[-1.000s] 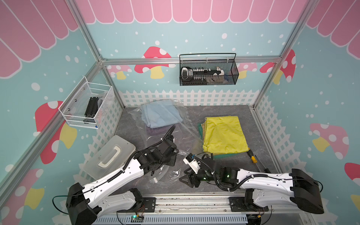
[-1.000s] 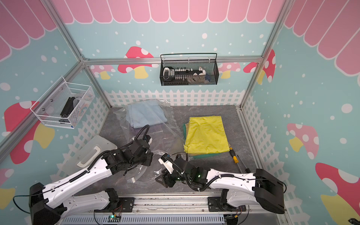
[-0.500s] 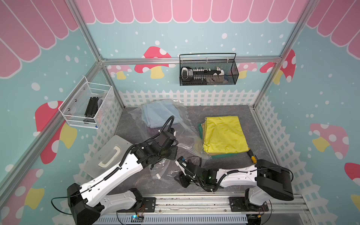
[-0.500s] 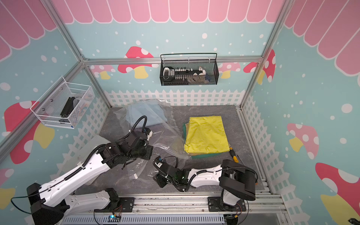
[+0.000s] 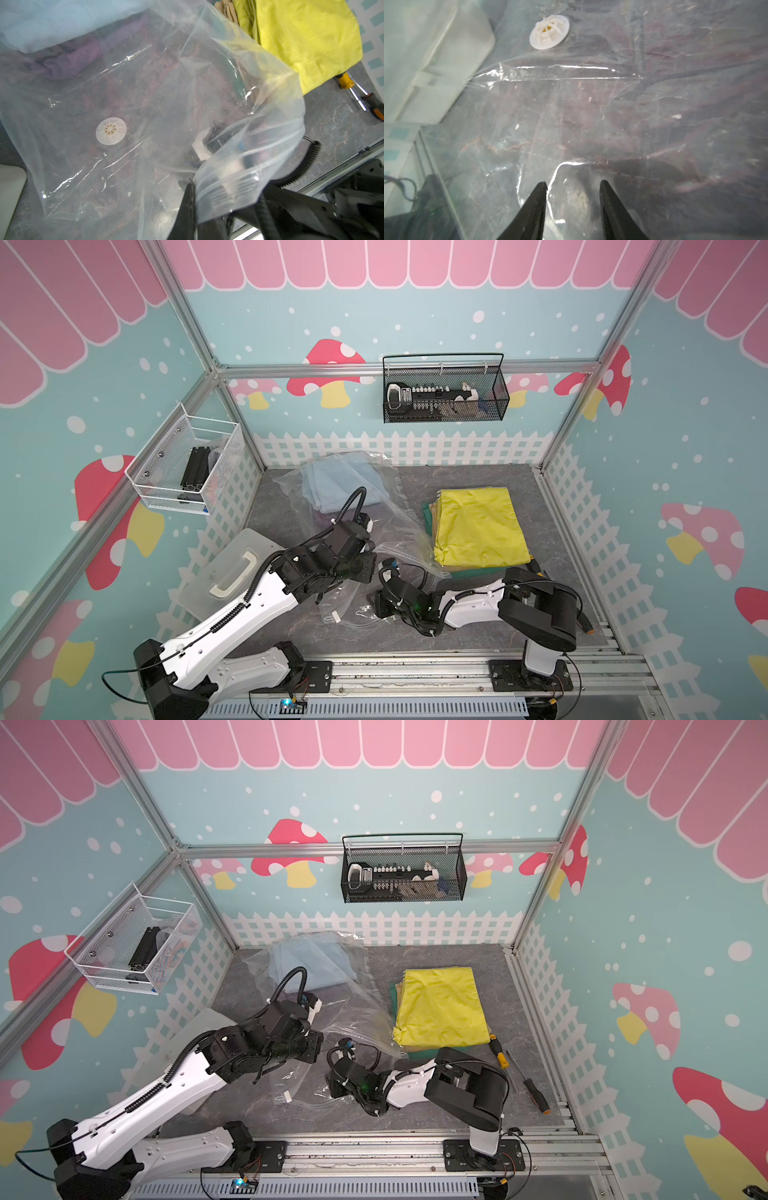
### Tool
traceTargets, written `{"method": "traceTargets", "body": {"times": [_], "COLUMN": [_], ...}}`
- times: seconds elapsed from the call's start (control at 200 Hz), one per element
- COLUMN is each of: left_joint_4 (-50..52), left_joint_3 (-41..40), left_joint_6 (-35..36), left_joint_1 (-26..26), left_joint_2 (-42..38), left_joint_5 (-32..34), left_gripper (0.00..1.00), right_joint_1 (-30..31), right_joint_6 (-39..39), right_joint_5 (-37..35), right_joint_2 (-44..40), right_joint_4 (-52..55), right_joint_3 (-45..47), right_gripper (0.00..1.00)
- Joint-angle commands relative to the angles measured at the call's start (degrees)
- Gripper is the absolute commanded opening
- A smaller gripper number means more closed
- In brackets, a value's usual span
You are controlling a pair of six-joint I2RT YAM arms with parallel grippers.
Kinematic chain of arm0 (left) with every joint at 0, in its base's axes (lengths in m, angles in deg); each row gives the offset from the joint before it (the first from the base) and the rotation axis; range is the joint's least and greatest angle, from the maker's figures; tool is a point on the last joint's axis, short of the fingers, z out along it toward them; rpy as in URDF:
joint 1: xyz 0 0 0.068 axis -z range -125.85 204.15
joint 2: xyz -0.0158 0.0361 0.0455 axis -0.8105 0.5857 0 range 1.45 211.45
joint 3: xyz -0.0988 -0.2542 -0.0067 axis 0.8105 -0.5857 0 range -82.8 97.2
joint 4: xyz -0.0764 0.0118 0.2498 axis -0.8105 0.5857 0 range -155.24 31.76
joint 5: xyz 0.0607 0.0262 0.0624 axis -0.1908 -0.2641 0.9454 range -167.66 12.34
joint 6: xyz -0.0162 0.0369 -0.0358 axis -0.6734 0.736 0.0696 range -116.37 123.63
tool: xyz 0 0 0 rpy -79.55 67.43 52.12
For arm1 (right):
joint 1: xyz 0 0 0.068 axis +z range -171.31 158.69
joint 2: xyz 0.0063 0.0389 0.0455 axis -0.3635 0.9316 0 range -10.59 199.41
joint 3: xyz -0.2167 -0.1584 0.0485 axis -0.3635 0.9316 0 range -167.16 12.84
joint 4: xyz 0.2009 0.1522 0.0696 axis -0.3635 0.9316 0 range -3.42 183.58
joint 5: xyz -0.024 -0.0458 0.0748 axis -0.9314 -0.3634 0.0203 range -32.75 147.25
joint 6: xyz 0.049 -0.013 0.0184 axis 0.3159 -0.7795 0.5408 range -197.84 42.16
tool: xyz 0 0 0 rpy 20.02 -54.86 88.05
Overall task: Take the trousers out of the vacuum bag
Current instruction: Open the vacuum bag at the center of the board, then take out the trousers from the vacuum bag.
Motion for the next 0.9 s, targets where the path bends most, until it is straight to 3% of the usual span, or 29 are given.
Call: {"method": "traceTargets", "body": {"times": [0.0,0.485,0.895], "left_joint_4": [-1.5,-4.2,-4.6], "left_joint_3": [-0.2,-3.4,-0.2], "left_joint_6": [-1.8,-6.1,2.0], "left_joint_1": [-0.4,2.4,3.2], "left_joint_2": [-1.8,-4.8,-2.2], "left_joint_5": [-0.3,0.6,-2.0], "left_gripper": [0.0,0.0,0.0], "right_joint_1": [-1.1,-8.4,-9.7], "right_joint_6": [4.4,5.8,8.9], "right_joint_5": [-1.5,-3.5,-6.2], "right_joint_2": [1.5,2.1,2.1], "right_joint_4": [-3.6,-8.0,-11.4], "right_joint_3": [-2.1,-3.2,-5.4], "right_gripper": [0.44,0.45,0.45]}}
